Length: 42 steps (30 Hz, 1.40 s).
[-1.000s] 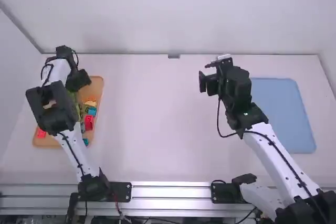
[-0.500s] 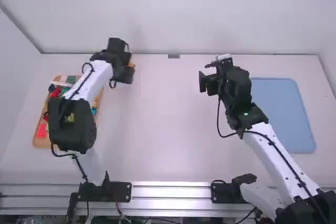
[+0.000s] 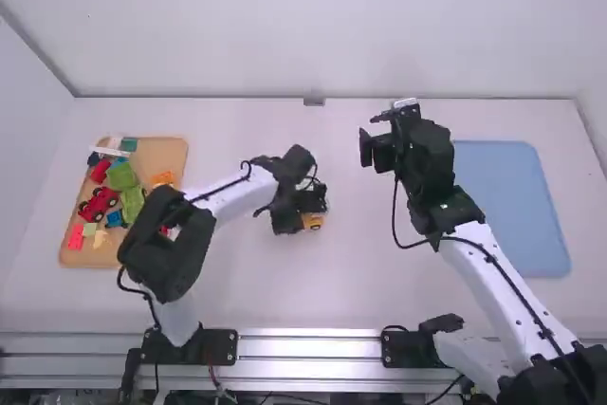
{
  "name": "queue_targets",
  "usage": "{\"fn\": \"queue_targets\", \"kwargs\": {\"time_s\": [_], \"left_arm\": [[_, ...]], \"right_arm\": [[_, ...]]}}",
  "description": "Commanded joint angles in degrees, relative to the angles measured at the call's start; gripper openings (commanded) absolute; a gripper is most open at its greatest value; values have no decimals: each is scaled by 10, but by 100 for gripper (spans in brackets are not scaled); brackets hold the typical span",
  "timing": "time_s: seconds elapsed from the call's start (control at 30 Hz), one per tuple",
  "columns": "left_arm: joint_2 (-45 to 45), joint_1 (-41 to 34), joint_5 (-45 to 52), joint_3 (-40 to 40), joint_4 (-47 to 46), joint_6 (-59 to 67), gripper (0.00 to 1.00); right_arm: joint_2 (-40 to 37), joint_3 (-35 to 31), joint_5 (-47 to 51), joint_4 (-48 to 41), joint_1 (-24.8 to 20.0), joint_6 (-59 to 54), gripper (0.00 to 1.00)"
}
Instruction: Assemble lego blocks to make yellow taxi
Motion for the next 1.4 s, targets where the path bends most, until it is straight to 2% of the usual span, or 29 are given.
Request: {"fn": "queue_targets", "kwargs": {"time_s": [0.0,0.03,0.07,0.13,0.17,0.2,0.23,0.27,0.3,0.37,0.4,0.63,0.9,0.97,1.1,1.2,1.37], "left_arm": [[-13,1,47,-27,18,88,8],[-13,3,51,-34,29,87,12],[-13,5,59,-45,47,86,24],[-13,4,60,-64,80,86,36],[-13,4,60,-66,82,86,38],[-13,2,60,-74,94,85,45],[-13,1,58,-81,107,81,60],[-13,1,56,-86,116,73,70],[-13,1,56,-86,116,73,70],[-13,1,54,-88,123,58,83],[-13,1,54,-88,123,59,98],[-28,7,20,-51,100,-15,99],[-137,60,9,14,40,-173,99],[-180,94,-37,12,40,-272,99],[-228,153,-101,11,24,-385,99],[-262,237,-137,11,24,-508,99],[-263,334,-140,11,48,-551,99]], "right_arm": [[4,23,2,1,0,1,98],[4,23,1,1,-1,1,98],[4,23,2,0,-2,1,98],[4,23,1,0,-2,1,98],[4,23,1,0,-2,1,99],[4,23,1,0,-1,1,98],[4,23,1,-1,0,1,98],[4,23,1,0,3,1,98],[4,23,1,0,3,1,98],[4,23,1,0,11,0,98],[4,23,2,0,12,0,98],[4,23,2,3,18,-12,98],[4,23,2,8,17,-12,98],[4,23,2,8,17,-12,98],[4,23,2,7,18,-12,98],[4,23,2,3,18,-12,99],[4,23,2,2,18,-12,98]]}}
